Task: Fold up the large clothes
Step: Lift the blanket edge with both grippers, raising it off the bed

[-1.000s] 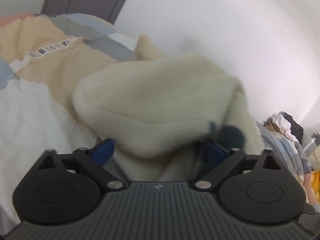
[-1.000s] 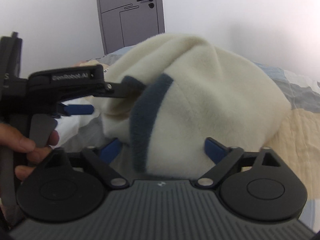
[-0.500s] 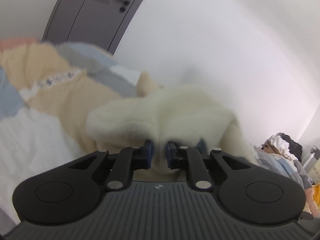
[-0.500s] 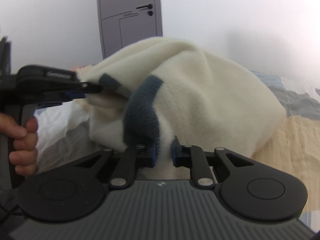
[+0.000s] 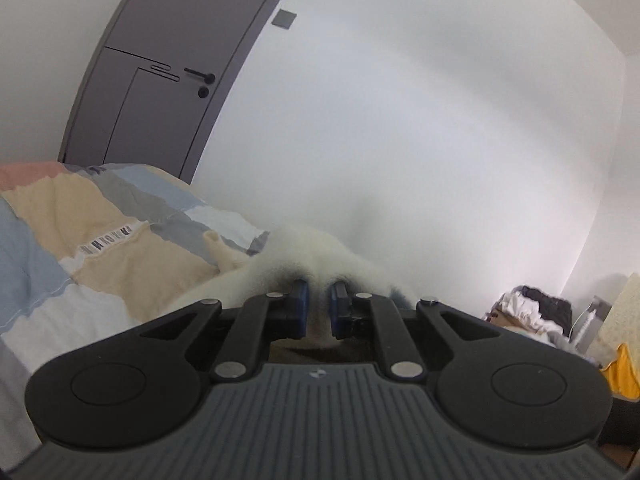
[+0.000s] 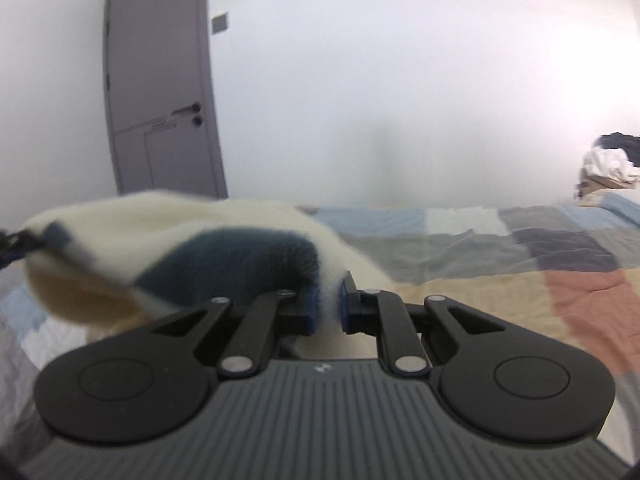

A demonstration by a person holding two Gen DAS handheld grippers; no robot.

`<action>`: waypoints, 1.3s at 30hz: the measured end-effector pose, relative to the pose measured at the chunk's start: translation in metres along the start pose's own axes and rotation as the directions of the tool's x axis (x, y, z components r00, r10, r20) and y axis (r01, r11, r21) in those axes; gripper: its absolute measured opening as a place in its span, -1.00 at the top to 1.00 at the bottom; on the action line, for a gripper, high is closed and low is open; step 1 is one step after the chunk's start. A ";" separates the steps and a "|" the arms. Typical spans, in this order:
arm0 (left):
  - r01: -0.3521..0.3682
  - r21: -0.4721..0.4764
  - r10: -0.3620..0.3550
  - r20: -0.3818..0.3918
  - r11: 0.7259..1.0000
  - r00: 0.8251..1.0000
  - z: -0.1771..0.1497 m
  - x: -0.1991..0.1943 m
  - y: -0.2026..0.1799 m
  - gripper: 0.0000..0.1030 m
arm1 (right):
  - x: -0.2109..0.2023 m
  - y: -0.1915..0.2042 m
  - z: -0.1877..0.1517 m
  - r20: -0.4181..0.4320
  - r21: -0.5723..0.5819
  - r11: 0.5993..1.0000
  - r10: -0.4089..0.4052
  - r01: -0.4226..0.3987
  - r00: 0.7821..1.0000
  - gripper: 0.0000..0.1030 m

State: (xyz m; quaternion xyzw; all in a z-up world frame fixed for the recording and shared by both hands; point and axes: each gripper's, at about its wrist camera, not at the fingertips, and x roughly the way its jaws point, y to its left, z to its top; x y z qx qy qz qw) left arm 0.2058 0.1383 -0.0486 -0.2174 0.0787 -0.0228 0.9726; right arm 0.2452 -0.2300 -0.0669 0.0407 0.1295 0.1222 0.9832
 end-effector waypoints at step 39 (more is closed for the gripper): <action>-0.056 -0.228 -0.004 -0.256 0.972 0.967 -0.046 0.023 0.049 -0.26 | 0.079 -0.034 -0.031 -0.305 0.236 0.970 0.021 0.054 0.952 0.17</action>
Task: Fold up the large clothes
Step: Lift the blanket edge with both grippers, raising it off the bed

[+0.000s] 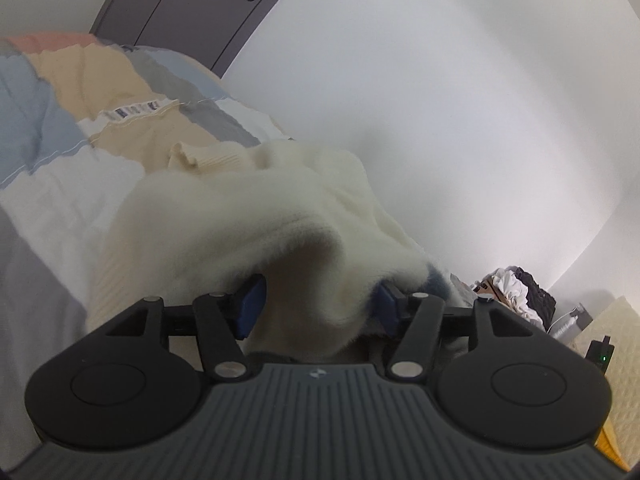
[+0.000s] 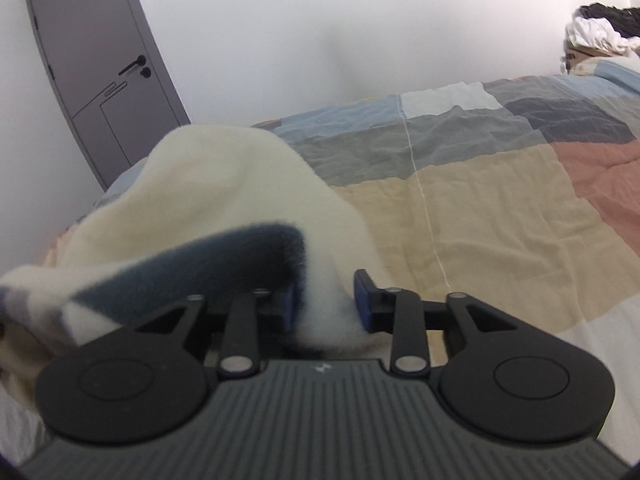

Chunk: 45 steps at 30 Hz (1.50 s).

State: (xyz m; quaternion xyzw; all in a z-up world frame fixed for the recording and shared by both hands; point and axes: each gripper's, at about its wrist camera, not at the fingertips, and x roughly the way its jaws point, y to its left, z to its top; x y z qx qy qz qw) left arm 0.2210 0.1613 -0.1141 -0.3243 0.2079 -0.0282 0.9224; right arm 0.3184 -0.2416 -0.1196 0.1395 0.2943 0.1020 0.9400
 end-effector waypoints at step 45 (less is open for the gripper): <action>-0.260 -0.265 0.287 0.068 0.929 0.956 0.000 -0.022 0.055 0.82 | -0.049 -0.018 0.021 0.073 0.094 0.993 0.070 -0.076 0.995 0.75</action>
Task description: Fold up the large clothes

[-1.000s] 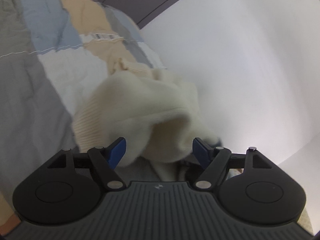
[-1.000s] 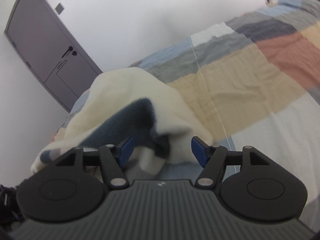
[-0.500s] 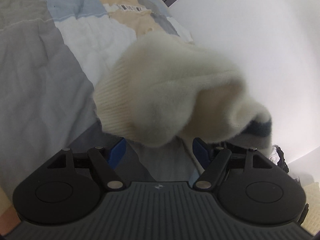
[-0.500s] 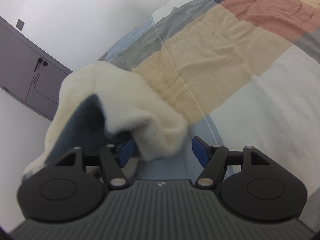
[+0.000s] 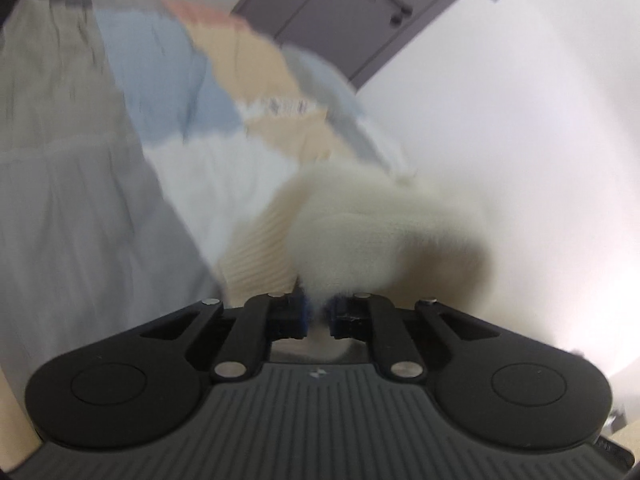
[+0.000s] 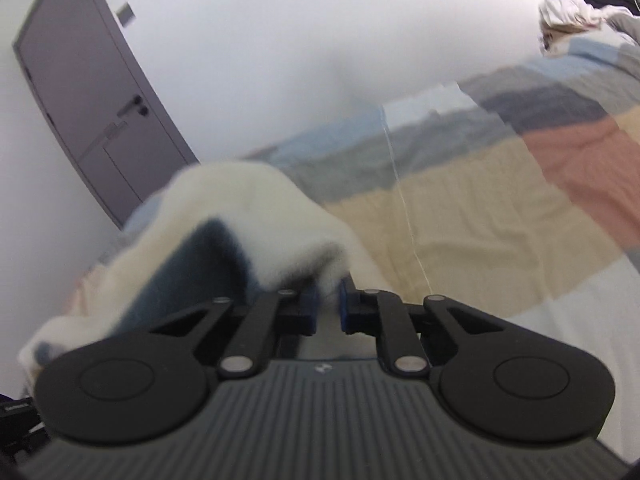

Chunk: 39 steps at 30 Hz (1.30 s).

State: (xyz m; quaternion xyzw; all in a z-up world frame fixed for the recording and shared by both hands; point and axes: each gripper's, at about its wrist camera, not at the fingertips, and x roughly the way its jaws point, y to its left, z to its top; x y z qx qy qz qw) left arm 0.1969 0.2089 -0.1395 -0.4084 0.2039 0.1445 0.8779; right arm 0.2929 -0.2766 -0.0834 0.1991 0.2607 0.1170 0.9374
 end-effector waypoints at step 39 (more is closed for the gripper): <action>-0.057 0.251 0.085 -0.103 0.966 0.991 0.168 0.049 -0.048 0.74 | -0.052 0.104 0.130 -0.029 -0.329 0.927 0.180 -0.179 0.983 0.76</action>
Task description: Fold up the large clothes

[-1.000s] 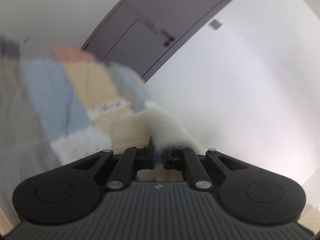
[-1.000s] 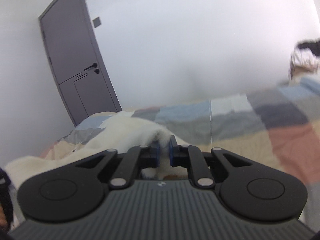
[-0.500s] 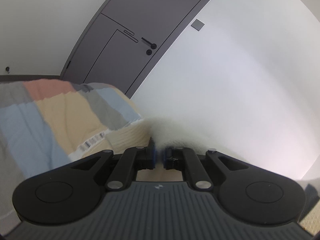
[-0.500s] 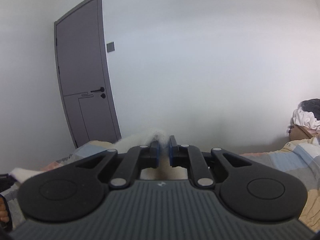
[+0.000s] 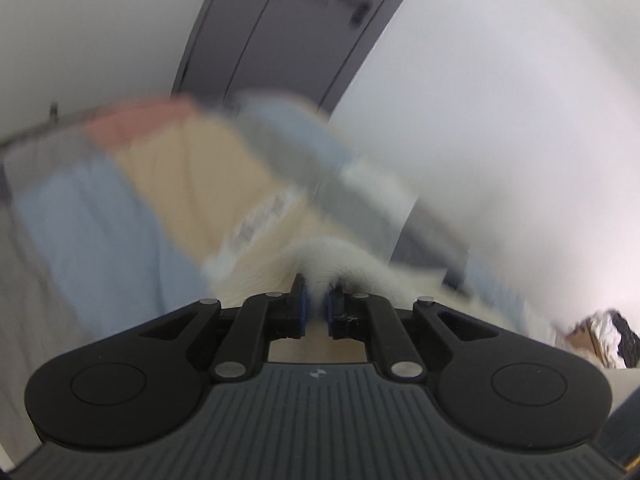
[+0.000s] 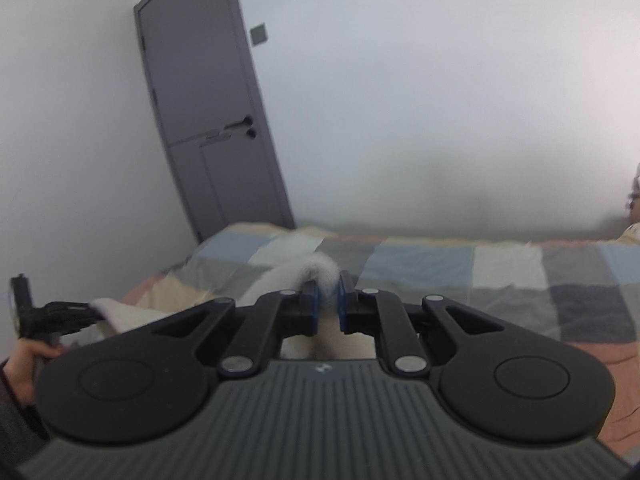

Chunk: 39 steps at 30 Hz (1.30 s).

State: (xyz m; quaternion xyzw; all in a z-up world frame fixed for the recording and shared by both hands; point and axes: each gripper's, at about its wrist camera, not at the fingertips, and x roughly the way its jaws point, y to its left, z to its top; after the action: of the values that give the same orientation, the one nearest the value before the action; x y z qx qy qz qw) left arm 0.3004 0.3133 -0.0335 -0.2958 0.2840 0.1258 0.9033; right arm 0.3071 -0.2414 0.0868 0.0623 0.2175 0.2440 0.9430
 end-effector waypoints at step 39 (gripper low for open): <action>0.308 0.156 -0.255 -0.289 0.938 0.923 -0.315 -0.041 -0.171 -0.51 | -0.008 -0.154 -0.201 -0.092 0.749 0.655 -0.049 0.102 0.995 -0.43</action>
State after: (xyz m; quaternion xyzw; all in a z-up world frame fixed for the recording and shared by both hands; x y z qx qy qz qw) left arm 0.1972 -0.0160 -0.1395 -0.2563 0.3674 -0.0754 0.8909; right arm 0.2791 -0.3770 -0.1255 0.4297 0.3313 0.0948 0.8347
